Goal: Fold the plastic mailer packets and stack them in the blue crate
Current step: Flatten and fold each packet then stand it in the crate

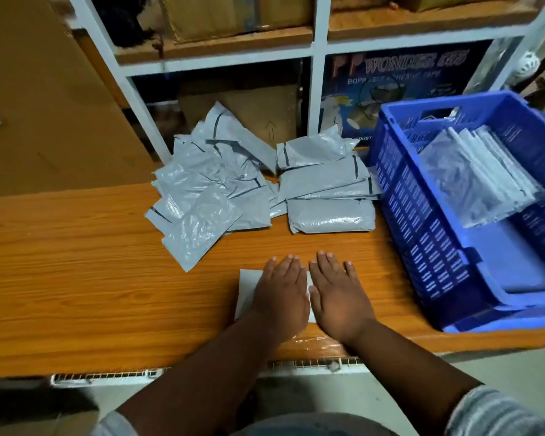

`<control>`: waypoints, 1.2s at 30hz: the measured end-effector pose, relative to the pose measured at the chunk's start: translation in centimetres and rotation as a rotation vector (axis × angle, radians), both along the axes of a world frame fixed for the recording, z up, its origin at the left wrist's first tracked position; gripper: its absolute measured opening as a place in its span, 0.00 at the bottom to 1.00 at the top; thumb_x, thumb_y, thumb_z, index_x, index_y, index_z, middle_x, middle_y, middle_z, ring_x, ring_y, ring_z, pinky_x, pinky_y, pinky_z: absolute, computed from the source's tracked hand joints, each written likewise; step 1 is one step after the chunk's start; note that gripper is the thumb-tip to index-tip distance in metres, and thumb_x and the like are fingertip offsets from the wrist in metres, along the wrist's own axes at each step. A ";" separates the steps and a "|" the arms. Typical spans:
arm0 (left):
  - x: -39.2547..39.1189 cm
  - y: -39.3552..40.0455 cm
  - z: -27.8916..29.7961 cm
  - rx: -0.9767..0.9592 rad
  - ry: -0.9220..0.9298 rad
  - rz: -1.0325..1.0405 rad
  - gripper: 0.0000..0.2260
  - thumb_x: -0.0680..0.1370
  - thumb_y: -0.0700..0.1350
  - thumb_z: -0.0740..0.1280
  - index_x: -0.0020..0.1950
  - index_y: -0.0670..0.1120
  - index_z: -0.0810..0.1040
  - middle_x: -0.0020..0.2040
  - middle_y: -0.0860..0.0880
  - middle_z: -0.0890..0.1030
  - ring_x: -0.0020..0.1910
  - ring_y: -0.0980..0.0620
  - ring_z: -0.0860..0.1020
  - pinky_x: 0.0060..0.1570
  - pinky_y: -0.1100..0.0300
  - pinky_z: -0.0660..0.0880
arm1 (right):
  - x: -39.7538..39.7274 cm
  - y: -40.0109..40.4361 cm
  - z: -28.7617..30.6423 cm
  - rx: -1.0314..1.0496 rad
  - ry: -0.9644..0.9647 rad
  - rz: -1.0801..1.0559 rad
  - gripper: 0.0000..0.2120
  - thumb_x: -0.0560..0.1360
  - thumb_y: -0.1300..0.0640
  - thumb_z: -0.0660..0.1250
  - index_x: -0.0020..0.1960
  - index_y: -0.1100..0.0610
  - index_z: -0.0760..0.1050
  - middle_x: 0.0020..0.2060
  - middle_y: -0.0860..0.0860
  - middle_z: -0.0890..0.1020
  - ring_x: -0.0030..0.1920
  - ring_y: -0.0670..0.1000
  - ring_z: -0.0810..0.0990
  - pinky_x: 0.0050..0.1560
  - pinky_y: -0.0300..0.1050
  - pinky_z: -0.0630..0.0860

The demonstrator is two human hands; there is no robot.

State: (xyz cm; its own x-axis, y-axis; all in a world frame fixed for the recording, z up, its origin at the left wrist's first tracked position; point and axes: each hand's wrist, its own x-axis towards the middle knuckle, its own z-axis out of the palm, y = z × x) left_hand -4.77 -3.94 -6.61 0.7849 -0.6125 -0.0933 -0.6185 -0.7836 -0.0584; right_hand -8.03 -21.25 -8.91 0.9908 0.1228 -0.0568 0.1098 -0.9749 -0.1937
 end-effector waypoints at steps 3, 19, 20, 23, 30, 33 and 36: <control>-0.1 -0.9 0.4 0.050 -0.041 -0.045 0.34 0.83 0.53 0.41 0.84 0.39 0.63 0.85 0.39 0.62 0.85 0.39 0.57 0.83 0.36 0.49 | 0.1 0.1 -0.1 -0.005 0.039 -0.006 0.33 0.86 0.42 0.42 0.88 0.54 0.50 0.87 0.54 0.49 0.87 0.55 0.45 0.85 0.61 0.43; 0.0 1.0 -2.9 -0.193 -0.003 0.002 0.29 0.86 0.53 0.50 0.86 0.44 0.59 0.87 0.43 0.57 0.87 0.45 0.53 0.84 0.42 0.51 | 1.4 0.1 0.8 -0.106 0.083 0.045 0.33 0.86 0.42 0.42 0.87 0.56 0.52 0.87 0.57 0.51 0.86 0.59 0.47 0.84 0.65 0.42; 0.1 1.2 -3.0 -0.211 0.014 -0.004 0.29 0.86 0.53 0.51 0.86 0.44 0.59 0.87 0.44 0.56 0.87 0.45 0.52 0.84 0.42 0.51 | 1.8 0.2 1.3 -0.106 0.086 0.050 0.32 0.86 0.42 0.42 0.87 0.55 0.55 0.87 0.56 0.52 0.86 0.58 0.48 0.84 0.65 0.40; 0.2 1.8 -2.6 -0.260 0.064 0.005 0.30 0.86 0.51 0.52 0.87 0.43 0.54 0.88 0.43 0.50 0.87 0.46 0.46 0.85 0.42 0.50 | 1.8 1.4 2.0 -0.039 0.017 0.056 0.31 0.86 0.43 0.44 0.85 0.53 0.61 0.86 0.54 0.59 0.86 0.56 0.52 0.84 0.63 0.41; 0.1 2.1 0.7 0.071 -0.083 -0.078 0.32 0.84 0.57 0.52 0.85 0.42 0.62 0.86 0.40 0.58 0.86 0.38 0.52 0.80 0.31 0.46 | 0.3 1.9 0.5 -0.035 0.074 0.034 0.31 0.87 0.43 0.42 0.88 0.52 0.49 0.87 0.52 0.49 0.87 0.55 0.45 0.85 0.62 0.47; 0.9 3.0 -0.2 0.075 -0.070 -0.095 0.35 0.82 0.60 0.54 0.85 0.43 0.61 0.86 0.40 0.60 0.86 0.39 0.55 0.81 0.32 0.47 | 0.2 2.0 0.1 -0.046 0.050 0.030 0.32 0.87 0.42 0.41 0.88 0.52 0.51 0.87 0.53 0.50 0.87 0.56 0.46 0.84 0.62 0.48; 1.0 3.3 -1.3 0.001 -0.035 -0.082 0.35 0.81 0.60 0.55 0.85 0.43 0.60 0.86 0.40 0.60 0.85 0.40 0.57 0.80 0.33 0.51 | 0.4 2.1 0.0 -0.057 0.039 0.017 0.31 0.87 0.42 0.41 0.87 0.53 0.53 0.87 0.54 0.52 0.87 0.57 0.47 0.84 0.63 0.49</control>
State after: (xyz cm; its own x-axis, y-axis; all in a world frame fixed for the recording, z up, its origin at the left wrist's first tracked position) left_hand -3.73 -0.62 -7.89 0.7351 -0.6747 -0.0671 -0.6780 -0.7306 -0.0814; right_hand -7.66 -19.20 -8.93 0.9856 0.1347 -0.1027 0.1195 -0.9826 -0.1420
